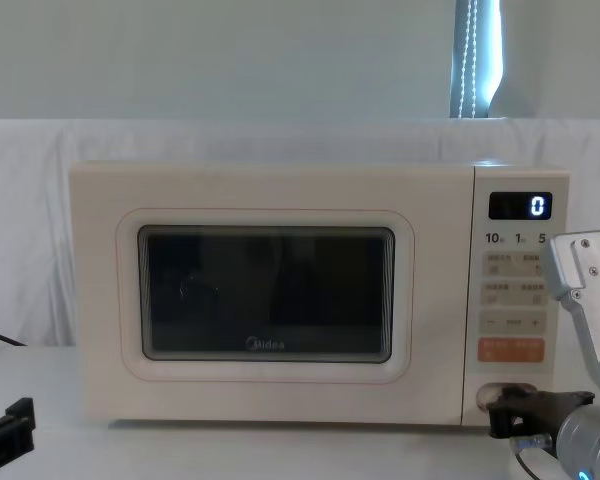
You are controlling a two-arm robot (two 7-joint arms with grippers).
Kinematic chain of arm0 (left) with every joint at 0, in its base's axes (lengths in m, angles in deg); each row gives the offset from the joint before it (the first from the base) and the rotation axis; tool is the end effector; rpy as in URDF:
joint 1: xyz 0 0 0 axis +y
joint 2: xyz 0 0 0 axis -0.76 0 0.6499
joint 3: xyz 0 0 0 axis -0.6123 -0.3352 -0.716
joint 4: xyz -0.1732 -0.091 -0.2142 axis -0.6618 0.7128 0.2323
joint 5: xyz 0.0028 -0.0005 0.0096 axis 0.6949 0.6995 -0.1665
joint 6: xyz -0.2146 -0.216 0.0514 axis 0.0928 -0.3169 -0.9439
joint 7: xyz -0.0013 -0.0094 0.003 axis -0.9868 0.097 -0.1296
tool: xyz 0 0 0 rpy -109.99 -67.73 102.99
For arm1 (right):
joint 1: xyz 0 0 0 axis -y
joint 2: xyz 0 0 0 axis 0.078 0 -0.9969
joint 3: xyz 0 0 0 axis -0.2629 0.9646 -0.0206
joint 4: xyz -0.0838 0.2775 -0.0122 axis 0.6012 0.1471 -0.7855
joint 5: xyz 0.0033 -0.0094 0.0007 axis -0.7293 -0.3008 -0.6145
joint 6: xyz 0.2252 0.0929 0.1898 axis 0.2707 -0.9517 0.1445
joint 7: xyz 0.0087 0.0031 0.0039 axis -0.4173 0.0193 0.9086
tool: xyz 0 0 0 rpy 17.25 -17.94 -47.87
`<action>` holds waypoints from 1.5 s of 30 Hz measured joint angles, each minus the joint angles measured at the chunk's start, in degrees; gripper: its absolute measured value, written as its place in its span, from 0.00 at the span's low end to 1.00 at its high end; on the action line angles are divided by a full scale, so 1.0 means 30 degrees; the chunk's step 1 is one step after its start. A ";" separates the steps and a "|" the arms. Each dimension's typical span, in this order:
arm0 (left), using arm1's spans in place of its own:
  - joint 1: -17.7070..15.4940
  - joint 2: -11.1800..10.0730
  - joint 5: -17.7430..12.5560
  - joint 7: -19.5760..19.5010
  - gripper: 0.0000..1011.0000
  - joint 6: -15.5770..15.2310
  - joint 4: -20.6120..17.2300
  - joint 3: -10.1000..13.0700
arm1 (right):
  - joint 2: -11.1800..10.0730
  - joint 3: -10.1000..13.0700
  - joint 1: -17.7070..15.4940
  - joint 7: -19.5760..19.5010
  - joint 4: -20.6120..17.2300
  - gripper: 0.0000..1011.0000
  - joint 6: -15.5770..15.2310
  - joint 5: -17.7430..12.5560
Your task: Press the button to open the microwave door with one hand; close the microwave door with the other hand.
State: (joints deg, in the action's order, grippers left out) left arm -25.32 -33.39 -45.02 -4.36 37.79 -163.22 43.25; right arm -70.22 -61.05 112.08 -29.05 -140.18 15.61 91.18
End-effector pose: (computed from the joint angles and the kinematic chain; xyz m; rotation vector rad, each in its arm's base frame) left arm 0.2529 0.0375 -0.2852 -0.0380 0.0142 1.4459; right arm 0.4503 0.0606 -0.3084 -0.1658 0.0273 -1.4758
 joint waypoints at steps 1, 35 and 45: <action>0.0000 0.0000 0.0000 -0.0001 0.99 0.0001 0.0000 0.0000 | 0.0006 0.0003 0.0023 -0.0001 0.0038 0.00 0.0021 -0.0001; 0.0000 0.0000 0.0000 0.0000 0.99 0.0000 0.0001 0.0000 | 0.0090 -0.0045 0.0265 0.0202 0.0405 0.00 0.0442 -0.0175; 0.0000 -0.0001 0.0000 0.0000 0.99 0.0000 0.0000 0.0000 | -0.0092 -0.0158 -0.0852 0.0522 -0.1295 0.00 -0.0050 -0.0249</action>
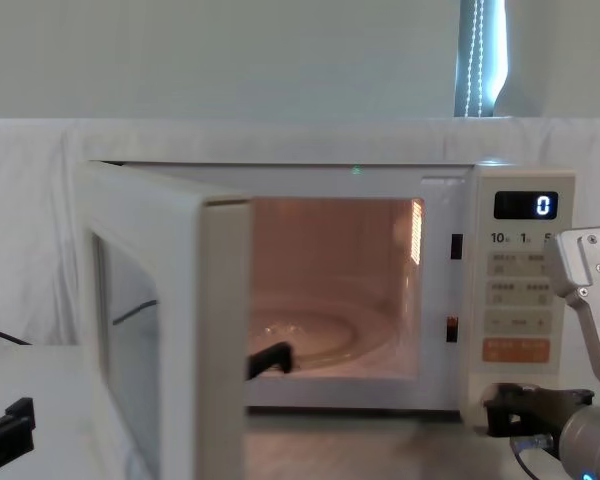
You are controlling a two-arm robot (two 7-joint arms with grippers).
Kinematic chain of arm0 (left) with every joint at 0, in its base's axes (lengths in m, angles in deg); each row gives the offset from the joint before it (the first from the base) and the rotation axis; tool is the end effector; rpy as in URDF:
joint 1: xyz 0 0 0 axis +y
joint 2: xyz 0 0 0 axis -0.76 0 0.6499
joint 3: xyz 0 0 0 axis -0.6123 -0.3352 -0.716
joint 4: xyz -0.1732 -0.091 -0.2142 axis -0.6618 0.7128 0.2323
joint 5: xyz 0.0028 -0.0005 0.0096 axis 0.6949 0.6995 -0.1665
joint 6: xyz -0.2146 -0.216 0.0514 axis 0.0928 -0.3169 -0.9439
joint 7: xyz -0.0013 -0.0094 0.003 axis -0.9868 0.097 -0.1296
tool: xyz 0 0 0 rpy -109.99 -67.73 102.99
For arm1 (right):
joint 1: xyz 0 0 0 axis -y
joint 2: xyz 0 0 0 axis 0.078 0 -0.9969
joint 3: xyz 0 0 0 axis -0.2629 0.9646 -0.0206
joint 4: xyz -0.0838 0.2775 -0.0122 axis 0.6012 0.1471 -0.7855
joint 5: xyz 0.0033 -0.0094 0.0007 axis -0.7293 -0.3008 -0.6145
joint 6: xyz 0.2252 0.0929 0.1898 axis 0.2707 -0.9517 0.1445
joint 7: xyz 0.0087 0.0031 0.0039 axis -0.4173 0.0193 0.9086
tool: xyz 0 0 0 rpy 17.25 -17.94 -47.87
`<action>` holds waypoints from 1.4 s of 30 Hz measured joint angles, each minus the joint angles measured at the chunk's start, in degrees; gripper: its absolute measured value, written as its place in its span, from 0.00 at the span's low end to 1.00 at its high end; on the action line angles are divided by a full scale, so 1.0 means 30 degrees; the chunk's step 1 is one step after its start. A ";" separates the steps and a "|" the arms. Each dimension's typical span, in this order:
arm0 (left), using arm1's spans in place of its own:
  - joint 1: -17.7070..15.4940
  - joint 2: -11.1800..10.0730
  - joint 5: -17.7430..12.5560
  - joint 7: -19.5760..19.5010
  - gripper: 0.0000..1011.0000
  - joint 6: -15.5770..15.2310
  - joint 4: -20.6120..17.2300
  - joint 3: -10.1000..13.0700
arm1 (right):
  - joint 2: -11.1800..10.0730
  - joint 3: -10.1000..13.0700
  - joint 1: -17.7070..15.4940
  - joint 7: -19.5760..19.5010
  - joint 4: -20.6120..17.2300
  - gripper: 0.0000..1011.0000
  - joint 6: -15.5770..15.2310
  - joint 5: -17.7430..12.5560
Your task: Press the button to open the microwave door with one hand; close the microwave door with the other hand.
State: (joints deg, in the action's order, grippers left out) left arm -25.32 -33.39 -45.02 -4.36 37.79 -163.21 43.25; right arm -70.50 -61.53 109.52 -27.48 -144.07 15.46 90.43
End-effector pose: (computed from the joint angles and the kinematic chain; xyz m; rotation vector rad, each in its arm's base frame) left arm 0.2529 0.0375 -0.2852 -0.0378 0.0143 1.4460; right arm 0.4399 0.0604 -0.3072 -0.1408 0.0225 -1.4480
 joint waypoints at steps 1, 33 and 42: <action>0.0000 0.0000 0.0000 -0.0001 0.99 0.0000 0.0000 0.0000 | -0.0024 -0.0022 -0.0122 0.0030 -0.0196 0.00 -0.0053 0.0000; 0.0000 0.0001 0.0000 -0.0001 0.99 0.0000 0.0001 0.0000 | -0.1905 -0.0155 -0.6477 0.1990 -0.8524 0.01 0.0231 -0.1524; 0.0000 0.0002 0.0000 0.0000 0.99 0.0000 0.0000 0.0000 | -0.2380 0.0471 -0.7370 0.1930 -0.9362 0.26 0.0695 -0.2185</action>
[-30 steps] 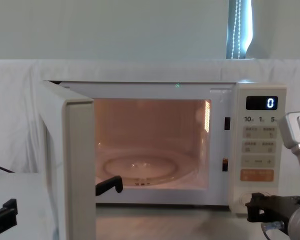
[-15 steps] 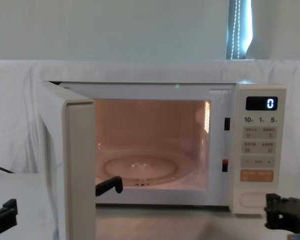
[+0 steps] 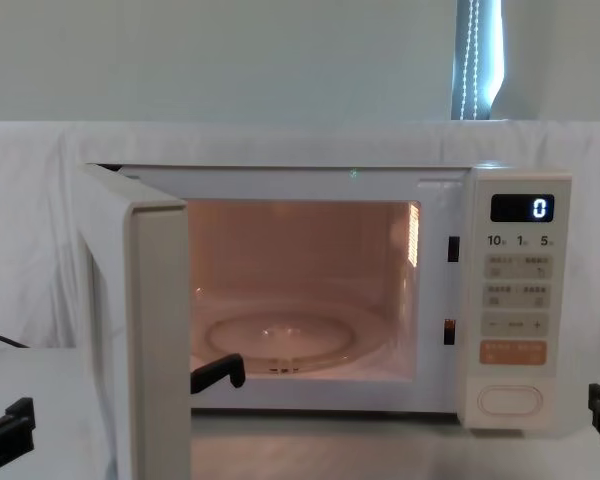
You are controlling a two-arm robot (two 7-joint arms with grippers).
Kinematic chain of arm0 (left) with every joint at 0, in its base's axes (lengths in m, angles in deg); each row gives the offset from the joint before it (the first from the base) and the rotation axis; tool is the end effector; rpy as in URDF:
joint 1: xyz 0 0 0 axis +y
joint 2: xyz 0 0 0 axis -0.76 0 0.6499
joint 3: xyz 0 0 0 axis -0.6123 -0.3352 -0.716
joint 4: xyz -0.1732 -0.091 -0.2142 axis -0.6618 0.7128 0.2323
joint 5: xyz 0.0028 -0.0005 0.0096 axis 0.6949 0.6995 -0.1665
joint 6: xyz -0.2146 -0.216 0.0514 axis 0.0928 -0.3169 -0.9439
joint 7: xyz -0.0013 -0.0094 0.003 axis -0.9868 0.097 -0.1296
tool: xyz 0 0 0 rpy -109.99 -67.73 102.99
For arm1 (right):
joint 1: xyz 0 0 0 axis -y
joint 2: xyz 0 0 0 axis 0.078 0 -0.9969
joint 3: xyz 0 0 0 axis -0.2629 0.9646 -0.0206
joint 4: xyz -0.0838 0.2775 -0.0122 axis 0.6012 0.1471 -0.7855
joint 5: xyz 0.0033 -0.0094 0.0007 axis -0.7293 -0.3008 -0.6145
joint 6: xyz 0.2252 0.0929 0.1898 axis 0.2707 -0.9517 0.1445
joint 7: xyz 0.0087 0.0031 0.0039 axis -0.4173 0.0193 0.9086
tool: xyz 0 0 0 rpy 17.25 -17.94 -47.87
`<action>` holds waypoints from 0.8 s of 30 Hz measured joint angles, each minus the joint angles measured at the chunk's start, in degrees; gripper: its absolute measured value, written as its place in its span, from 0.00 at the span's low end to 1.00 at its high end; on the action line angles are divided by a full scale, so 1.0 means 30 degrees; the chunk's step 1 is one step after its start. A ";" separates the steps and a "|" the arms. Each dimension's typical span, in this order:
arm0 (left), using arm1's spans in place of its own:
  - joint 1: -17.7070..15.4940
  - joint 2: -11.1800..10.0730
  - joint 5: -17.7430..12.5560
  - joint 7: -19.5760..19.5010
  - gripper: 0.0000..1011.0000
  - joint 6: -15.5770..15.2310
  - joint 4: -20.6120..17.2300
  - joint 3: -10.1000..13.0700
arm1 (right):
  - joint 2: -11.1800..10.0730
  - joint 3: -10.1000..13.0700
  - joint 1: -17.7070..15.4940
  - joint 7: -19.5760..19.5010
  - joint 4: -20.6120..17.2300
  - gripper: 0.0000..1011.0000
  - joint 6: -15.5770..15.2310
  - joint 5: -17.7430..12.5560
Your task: Press the button to open the microwave door with one hand; close the microwave door with the other hand.
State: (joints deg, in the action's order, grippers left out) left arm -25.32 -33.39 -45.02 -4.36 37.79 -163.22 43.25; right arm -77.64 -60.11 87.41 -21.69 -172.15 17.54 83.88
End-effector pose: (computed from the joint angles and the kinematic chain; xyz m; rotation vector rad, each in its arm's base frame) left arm 0.2529 0.0375 -0.2852 -0.0380 0.0142 1.4459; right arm 0.3374 0.0069 -0.3056 -0.0129 -0.0451 -1.4046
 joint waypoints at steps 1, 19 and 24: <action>0.0000 0.0000 0.0000 0.0000 0.99 0.0000 0.0000 0.0000 | -0.0019 0.0027 -0.0025 -0.0018 -0.0004 0.28 0.0020 -0.0030; 0.0000 0.0000 0.0000 0.0000 0.99 -0.0001 0.0000 0.0000 | -0.0163 0.0437 0.0125 -0.0452 0.0554 0.84 0.0300 -0.0145; 0.0000 0.0000 0.0000 0.0000 0.99 0.0000 0.0000 0.0000 | -0.0179 0.0576 0.0164 -0.0558 0.0630 0.98 0.0302 -0.0150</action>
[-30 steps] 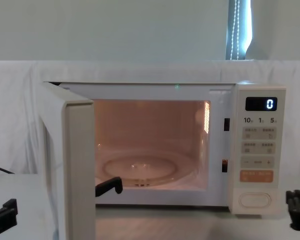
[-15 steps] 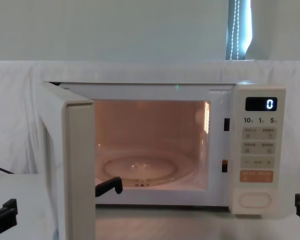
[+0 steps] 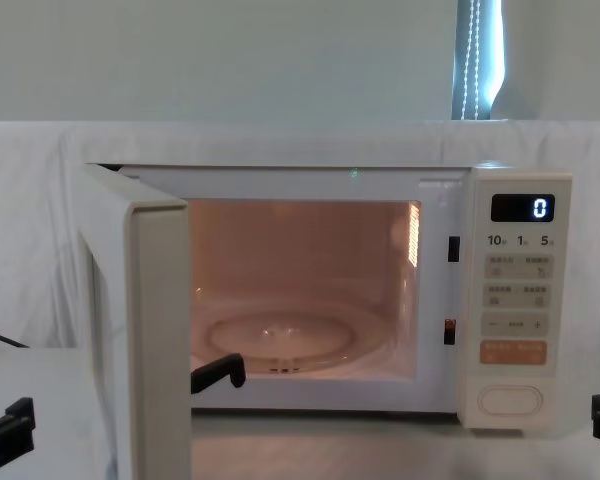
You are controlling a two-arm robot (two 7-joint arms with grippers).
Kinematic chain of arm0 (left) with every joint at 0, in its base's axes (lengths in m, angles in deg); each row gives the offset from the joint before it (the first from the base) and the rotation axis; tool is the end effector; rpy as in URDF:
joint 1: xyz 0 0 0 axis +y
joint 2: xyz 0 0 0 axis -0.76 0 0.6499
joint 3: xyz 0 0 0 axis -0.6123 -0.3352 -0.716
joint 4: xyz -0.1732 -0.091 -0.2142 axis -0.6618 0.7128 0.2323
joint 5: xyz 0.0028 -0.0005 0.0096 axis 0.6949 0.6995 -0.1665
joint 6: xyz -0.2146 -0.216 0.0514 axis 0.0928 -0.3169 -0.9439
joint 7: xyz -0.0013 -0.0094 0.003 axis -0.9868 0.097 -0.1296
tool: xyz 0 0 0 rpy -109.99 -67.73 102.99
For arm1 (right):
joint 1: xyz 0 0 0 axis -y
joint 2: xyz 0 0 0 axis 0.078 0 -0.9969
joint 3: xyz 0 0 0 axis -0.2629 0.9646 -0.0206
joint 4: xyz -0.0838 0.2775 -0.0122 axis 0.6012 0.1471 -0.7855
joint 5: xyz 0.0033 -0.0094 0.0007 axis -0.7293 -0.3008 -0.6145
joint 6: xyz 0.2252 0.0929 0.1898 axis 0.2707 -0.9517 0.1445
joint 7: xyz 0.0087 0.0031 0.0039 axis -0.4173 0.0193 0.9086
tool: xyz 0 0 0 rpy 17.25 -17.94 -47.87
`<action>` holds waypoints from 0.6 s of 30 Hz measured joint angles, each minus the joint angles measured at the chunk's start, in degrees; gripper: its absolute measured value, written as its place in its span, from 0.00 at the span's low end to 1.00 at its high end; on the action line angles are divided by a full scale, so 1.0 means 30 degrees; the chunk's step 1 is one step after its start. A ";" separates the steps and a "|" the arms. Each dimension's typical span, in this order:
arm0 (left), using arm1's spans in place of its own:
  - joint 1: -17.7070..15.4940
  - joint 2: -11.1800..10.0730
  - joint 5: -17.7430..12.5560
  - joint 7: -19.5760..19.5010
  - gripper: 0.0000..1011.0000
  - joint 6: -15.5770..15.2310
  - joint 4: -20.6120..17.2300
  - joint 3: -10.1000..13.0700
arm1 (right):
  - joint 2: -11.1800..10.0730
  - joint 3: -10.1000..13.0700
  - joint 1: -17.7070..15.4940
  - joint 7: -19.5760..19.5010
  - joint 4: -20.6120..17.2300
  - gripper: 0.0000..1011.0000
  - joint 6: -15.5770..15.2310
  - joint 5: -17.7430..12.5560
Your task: Press the button to open the microwave door with one hand; close the microwave door with the other hand.
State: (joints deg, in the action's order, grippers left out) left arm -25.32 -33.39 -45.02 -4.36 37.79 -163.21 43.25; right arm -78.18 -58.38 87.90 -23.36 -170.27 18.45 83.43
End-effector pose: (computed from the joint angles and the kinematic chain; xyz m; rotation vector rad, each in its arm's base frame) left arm 0.2529 0.0375 -0.2852 -0.0378 0.0143 1.4460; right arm 0.3400 -0.0066 -0.3124 -0.0192 -0.0406 -1.4656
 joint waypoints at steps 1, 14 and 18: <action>0.0000 -0.0001 -0.0001 -0.0001 0.99 0.0000 0.0000 0.0000 | -0.0001 0.0016 0.0002 -0.0014 0.0003 0.98 -0.0003 0.0001; 0.0000 0.0000 0.0000 -0.0001 0.99 0.0000 0.0000 0.0001 | 0.0037 0.0067 -0.0012 -0.0116 0.0014 0.99 -0.0045 0.0055; 0.0000 0.0000 0.0000 -0.0001 0.99 0.0000 0.0000 0.0000 | 0.0037 0.0059 -0.0009 -0.0108 0.0013 0.99 -0.0054 0.0061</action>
State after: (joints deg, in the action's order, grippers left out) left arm -25.32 -33.39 -45.02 -4.36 37.79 -163.21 43.25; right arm -78.07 -58.21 87.87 -23.69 -170.23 18.29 83.61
